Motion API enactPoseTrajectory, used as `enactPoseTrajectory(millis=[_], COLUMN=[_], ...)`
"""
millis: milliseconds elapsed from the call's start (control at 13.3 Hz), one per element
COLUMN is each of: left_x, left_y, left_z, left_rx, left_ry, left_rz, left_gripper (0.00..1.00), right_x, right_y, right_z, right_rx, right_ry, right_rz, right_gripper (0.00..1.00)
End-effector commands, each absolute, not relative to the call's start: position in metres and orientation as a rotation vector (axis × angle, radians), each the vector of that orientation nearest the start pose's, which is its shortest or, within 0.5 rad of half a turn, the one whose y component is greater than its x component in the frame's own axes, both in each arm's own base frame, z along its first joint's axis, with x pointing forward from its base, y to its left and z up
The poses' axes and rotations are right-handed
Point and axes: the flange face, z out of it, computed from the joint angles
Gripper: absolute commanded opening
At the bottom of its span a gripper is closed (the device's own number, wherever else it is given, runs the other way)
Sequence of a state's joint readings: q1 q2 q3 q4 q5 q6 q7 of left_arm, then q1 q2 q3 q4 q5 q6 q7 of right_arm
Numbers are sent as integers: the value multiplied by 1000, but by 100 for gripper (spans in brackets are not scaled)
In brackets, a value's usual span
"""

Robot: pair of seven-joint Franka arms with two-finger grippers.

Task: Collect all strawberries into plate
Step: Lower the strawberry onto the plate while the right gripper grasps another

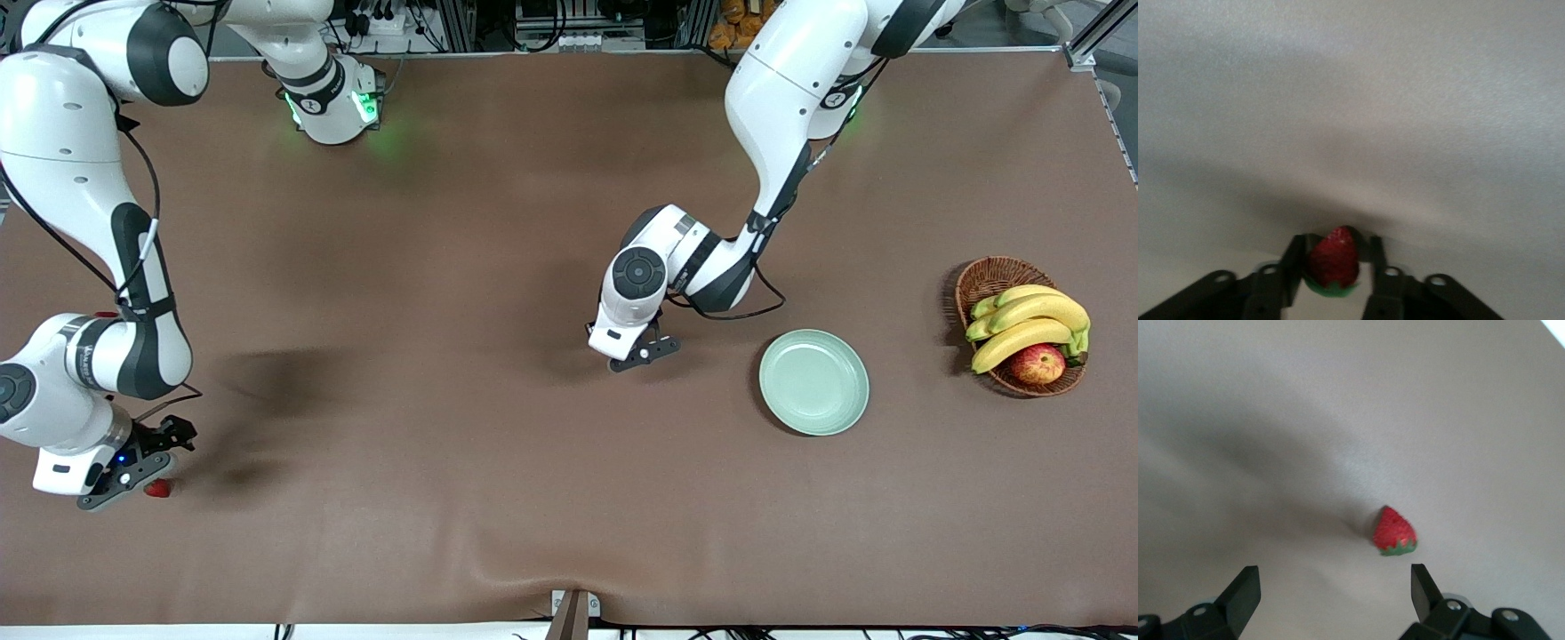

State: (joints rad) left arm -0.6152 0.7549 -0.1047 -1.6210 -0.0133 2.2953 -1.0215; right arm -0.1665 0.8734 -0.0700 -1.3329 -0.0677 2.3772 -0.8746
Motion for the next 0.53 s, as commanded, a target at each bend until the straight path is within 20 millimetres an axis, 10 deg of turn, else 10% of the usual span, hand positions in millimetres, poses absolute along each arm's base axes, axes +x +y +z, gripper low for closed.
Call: enactPoseTrajectory(millis=[0,226,452], left_x=[517,553,585], left_y=[-441,-390,-313], left_z=[193,279,308], left_rx=[-3067,-3029,-3000], left_ry=[-630,-712,-652], left_rz=[137,141,211], left_gripper=[0,0,0], right_x=[757,757,757], right_y=[-190,-203,-204], right_z=[209,191,184], right_rx=[-3081,-3092,-3089], right_ry=[-1366,-1432,-1442], right_rz=[-264,-371,-372], right_gripper=[100,100,100])
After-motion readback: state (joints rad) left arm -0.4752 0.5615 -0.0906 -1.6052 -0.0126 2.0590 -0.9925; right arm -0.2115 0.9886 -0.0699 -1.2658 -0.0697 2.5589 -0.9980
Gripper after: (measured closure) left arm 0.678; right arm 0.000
